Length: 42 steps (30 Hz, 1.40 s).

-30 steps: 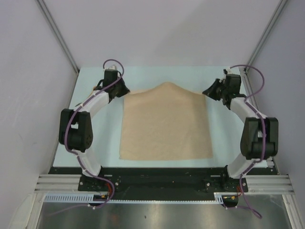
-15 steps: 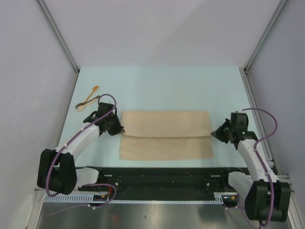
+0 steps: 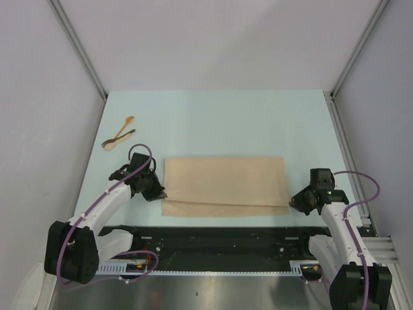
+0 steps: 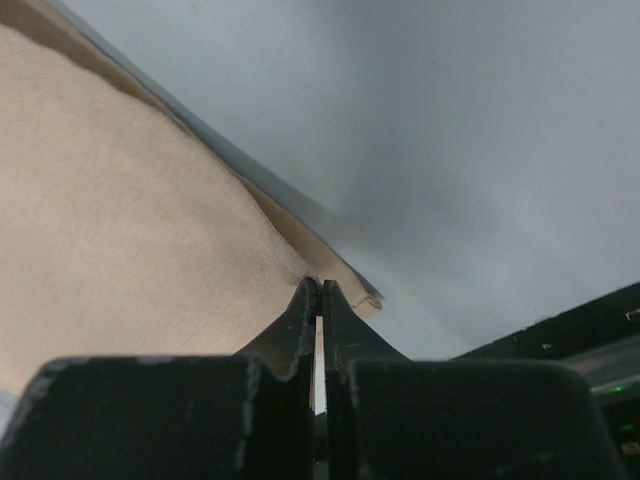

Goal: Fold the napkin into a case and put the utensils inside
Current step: Fold and flatten the napkin at the center of the board.

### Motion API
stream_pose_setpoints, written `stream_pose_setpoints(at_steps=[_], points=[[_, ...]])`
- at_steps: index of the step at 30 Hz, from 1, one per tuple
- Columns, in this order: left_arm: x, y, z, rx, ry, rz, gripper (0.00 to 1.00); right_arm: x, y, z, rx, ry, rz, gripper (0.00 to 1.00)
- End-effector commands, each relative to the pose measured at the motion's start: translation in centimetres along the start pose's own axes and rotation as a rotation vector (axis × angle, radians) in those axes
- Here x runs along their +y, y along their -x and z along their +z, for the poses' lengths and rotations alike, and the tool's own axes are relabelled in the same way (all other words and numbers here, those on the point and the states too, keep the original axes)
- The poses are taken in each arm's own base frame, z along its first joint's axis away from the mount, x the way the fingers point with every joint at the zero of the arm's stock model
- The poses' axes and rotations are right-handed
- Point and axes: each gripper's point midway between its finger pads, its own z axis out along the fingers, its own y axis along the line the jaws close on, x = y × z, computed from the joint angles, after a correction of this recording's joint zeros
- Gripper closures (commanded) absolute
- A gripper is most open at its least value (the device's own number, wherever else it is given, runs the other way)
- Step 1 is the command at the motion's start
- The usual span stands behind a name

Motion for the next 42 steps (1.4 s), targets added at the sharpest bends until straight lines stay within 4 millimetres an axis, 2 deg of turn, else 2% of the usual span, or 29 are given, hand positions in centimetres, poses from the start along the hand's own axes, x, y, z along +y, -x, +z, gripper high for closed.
stream_pose_setpoints(at_steps=[1,10,16,21,28,33,36,39,42], points=[[2.0,0.1,0.2,-0.026,0.099,-0.049,1.00,-1.5,0.0,0.1,-0.016,-0.071,0.051,1.00],[3.0,-0.4,-0.1,-0.025,0.138,-0.082,1.00,-2.4,-0.7,-0.3,-0.014,-0.099,0.127,1.00],[3.9,-0.6,-0.7,-0.023,0.198,-0.105,1.00,-3.2,-1.6,-0.5,0.031,-0.141,0.120,1.00],[4.5,-1.3,-0.2,0.015,0.230,-0.104,1.00,-3.4,-1.8,-0.5,0.056,-0.167,0.108,1.00],[4.2,-0.9,0.0,0.024,0.240,-0.090,1.00,-3.4,-1.4,0.3,0.043,-0.183,0.116,1.00],[3.4,-2.0,0.6,0.064,0.191,-0.080,1.00,-2.4,-0.1,0.1,-0.004,-0.150,0.091,1.00],[3.8,-2.8,0.8,0.071,0.214,-0.086,1.00,-1.7,0.8,-0.3,-0.032,-0.132,0.068,1.00],[4.3,-3.3,0.6,0.083,0.238,-0.105,1.00,-1.6,0.8,-0.3,-0.024,-0.134,0.059,1.00],[5.3,-3.0,0.1,0.040,0.277,-0.113,1.00,-1.4,0.8,-0.3,-0.024,-0.124,0.056,1.00]])
